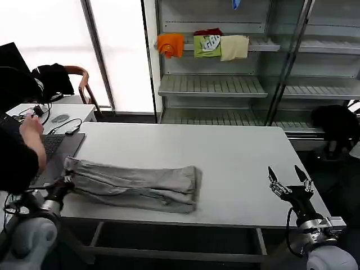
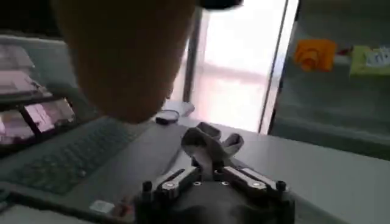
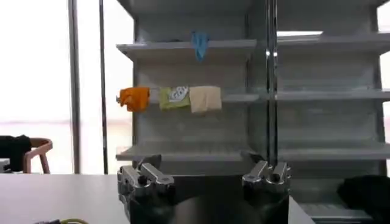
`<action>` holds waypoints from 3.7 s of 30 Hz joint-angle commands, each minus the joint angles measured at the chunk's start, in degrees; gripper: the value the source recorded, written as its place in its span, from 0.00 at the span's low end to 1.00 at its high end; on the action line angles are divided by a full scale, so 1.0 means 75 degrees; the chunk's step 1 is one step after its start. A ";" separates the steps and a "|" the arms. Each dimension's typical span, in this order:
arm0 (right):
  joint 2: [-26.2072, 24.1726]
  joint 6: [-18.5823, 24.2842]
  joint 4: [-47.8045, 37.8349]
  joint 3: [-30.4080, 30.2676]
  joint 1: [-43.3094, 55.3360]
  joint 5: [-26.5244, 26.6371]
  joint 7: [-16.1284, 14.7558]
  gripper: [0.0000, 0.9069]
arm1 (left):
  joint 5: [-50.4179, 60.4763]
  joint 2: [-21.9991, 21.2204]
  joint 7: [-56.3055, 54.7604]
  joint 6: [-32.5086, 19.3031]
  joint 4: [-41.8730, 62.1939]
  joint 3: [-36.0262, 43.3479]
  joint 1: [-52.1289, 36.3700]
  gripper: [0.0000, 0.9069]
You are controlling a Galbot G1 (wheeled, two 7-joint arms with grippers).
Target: Fold and organize the clothes.
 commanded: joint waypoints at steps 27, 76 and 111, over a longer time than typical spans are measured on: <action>0.0198 -0.0171 0.0047 -0.0241 0.0297 -0.0220 0.0016 1.00 | 0.1168 -0.0596 0.0145 0.0369 -0.1962 0.3632 -0.1160 0.00; 0.0252 -0.0157 0.0019 -0.0329 0.0337 -0.0351 0.0008 1.00 | 0.2818 -0.1347 0.0574 0.0298 -0.1579 0.5008 -0.1211 1.00; 0.0180 -0.0176 0.0020 -0.0284 0.0342 -0.0336 0.0017 1.00 | 0.1791 -0.0816 0.0365 0.0172 -0.0095 0.2059 -0.0579 1.00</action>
